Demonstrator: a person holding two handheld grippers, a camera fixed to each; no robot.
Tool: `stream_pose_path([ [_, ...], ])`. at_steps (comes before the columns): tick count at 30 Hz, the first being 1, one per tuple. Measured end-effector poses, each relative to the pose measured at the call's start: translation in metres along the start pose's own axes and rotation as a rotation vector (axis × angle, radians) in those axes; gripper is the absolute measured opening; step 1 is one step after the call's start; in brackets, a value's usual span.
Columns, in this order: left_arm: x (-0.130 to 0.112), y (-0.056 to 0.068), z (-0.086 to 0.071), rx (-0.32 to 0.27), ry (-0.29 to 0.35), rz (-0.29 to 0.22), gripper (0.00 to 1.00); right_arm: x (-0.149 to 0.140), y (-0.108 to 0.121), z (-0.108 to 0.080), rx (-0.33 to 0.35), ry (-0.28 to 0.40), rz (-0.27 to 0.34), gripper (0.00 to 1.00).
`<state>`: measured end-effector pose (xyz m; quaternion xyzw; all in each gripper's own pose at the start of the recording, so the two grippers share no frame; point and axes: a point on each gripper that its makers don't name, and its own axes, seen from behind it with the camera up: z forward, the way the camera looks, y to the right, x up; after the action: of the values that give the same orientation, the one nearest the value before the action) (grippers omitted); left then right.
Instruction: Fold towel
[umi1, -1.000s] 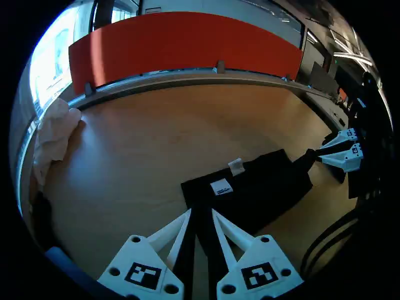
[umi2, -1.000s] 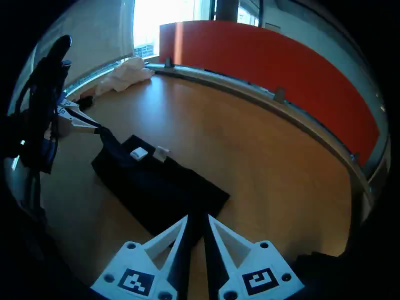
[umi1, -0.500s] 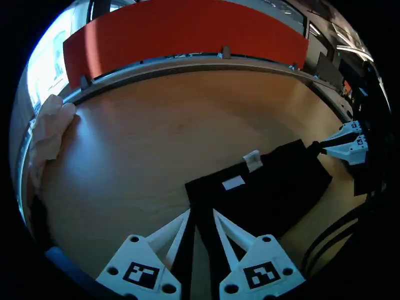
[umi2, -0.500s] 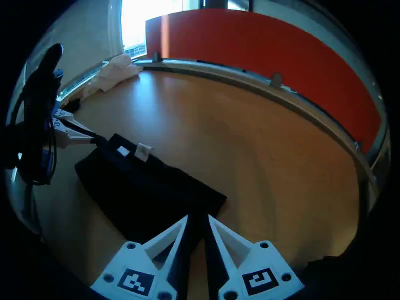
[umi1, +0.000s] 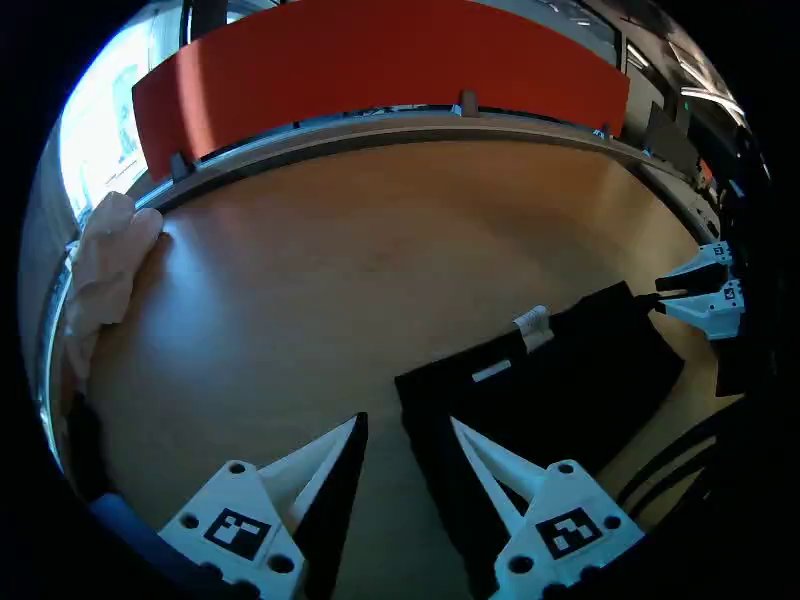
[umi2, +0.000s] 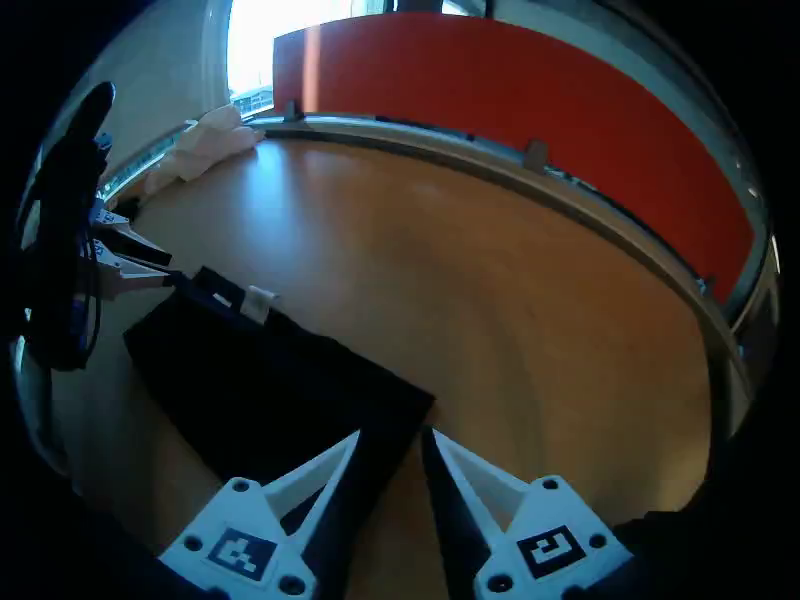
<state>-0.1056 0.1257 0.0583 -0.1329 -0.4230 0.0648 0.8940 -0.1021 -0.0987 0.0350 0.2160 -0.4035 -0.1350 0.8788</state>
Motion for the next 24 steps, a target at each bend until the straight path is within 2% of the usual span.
stream_pose_path([
  [1, 0.001, -0.001, -0.001, 0.003, 0.003, -0.002, 0.59, 0.001, 0.001, 0.000, -0.005, 0.006, -0.001, 0.52],
  [4, 0.003, -0.006, -0.002, 0.018, 0.010, -0.008, 0.76, 0.004, 0.006, -0.001, -0.021, 0.017, -0.010, 0.75],
  [6, 0.003, -0.010, -0.003, 0.030, 0.013, -0.012, 0.86, 0.005, 0.008, -0.002, -0.030, 0.021, -0.017, 0.84],
  [7, 0.003, -0.012, -0.004, 0.037, 0.014, -0.014, 0.91, 0.006, 0.009, -0.003, -0.033, 0.023, -0.020, 0.86],
  [14, -0.001, -0.013, -0.010, 0.038, 0.014, -0.021, 0.92, 0.007, 0.004, -0.010, -0.026, 0.033, -0.027, 0.95],
  [24, -0.013, -0.010, -0.024, 0.034, 0.011, -0.029, 0.92, -0.009, -0.006, -0.026, -0.014, 0.028, -0.029, 0.95],
])
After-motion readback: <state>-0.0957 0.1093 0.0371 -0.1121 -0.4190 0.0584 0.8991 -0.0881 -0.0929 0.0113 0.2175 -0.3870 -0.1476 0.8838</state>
